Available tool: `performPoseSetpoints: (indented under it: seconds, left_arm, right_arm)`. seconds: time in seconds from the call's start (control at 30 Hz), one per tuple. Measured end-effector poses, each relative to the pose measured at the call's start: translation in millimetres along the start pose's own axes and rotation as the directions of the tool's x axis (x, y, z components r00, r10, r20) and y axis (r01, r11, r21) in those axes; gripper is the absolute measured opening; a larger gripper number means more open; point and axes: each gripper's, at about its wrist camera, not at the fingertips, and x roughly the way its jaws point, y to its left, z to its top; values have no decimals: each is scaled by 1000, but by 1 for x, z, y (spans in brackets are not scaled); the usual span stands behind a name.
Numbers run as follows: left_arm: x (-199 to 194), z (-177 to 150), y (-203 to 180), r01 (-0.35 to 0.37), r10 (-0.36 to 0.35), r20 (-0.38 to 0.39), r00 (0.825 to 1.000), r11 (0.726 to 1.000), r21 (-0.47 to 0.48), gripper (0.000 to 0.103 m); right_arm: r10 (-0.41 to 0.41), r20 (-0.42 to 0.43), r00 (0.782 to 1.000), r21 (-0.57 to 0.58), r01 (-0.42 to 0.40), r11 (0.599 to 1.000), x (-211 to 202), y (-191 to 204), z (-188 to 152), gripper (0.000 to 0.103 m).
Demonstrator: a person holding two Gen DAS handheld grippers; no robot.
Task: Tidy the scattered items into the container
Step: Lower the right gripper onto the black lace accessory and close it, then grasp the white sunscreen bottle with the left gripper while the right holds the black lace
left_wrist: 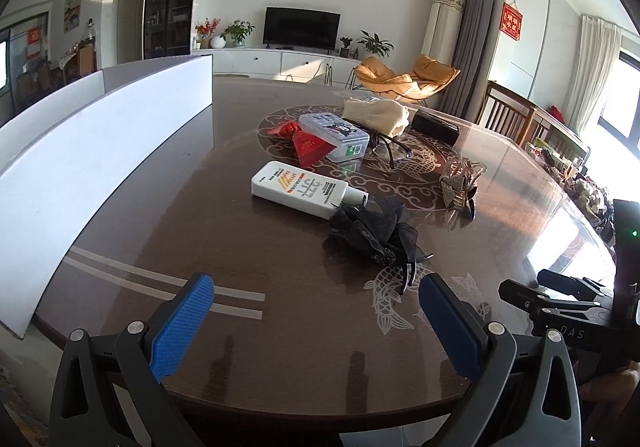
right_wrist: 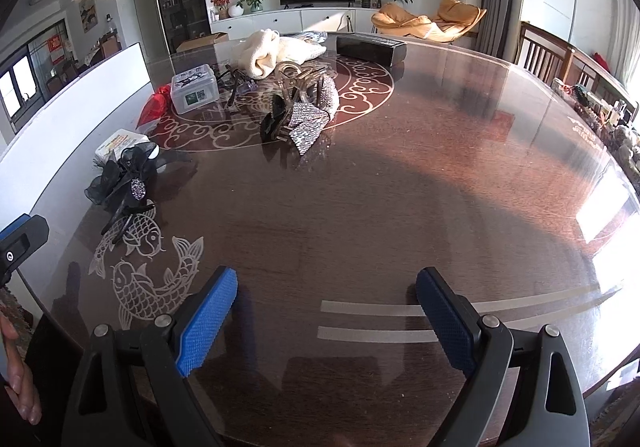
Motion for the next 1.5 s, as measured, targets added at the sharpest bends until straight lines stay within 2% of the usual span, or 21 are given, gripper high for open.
performPoseSetpoints:
  seconds: [0.1,0.17,0.3,0.43,0.67,0.73,0.77,0.83,0.87,0.93,1.0,1.13,1.2,1.27,1.4,1.43,1.5]
  left_arm:
    - [-11,-3,10,-38,38,20,999,999,11,103]
    - [-15,-5,17,-51,51,19,999,999,3,103]
    - [-17,-8,30,-61,61,2,998,998,-24,103]
    - [-20,-9,36,-75,75,-2,997,997,-35,103]
    - [-11,-11,32,-83,82,-45,996,997,-9,103]
    - [-10,-11,30,-85,85,-49,995,996,1,103]
    - [-10,-11,30,-84,84,-51,995,996,2,103]
    - [-7,-10,31,-84,84,-64,994,996,1,103]
    - [-5,-9,31,-82,82,-75,994,997,-1,103]
    - [3,-5,29,-69,68,-98,993,998,-10,103]
    - [12,7,23,-57,54,-113,992,998,-26,103]
    - [37,47,-5,-77,69,-124,990,995,-61,103]
    - [58,67,-25,-102,99,-120,988,995,-20,103]
    - [82,81,-37,-145,151,-153,977,988,51,103]
    - [99,88,-35,-34,75,-167,983,971,236,103]
    - [99,90,-31,25,28,-182,983,960,279,103]
    - [101,95,-23,135,-49,-235,971,922,364,103]
  right_arm:
    - [135,40,990,-45,-134,990,-5,27,13,92]
    - [217,46,975,-101,-211,972,-1,51,26,92]
    - [305,29,952,-217,-292,931,26,97,53,92]
    - [278,-80,957,-281,-289,915,65,124,66,92]
    - [261,-122,957,-349,-288,892,89,134,65,91]
    - [254,-111,961,-345,-277,897,93,132,67,89]
    - [248,-104,963,-337,-269,902,95,129,69,86]
    - [217,-82,973,-343,-232,910,92,124,71,41]
    - [200,-79,977,-344,-215,914,92,119,72,39]
    - [193,-83,978,-327,-210,921,89,106,72,39]
    - [140,-65,988,-337,-154,929,85,90,68,39]
    - [89,-46,995,-292,-99,951,72,50,60,39]
    - [83,-34,996,-273,-89,958,67,35,56,39]
    - [81,-16,997,-260,-82,962,63,27,52,40]
    - [68,9,998,-253,-64,965,56,25,45,40]
    - [69,11,998,-251,-64,966,56,25,45,40]
    - [70,14,997,-249,-64,966,55,26,45,40]
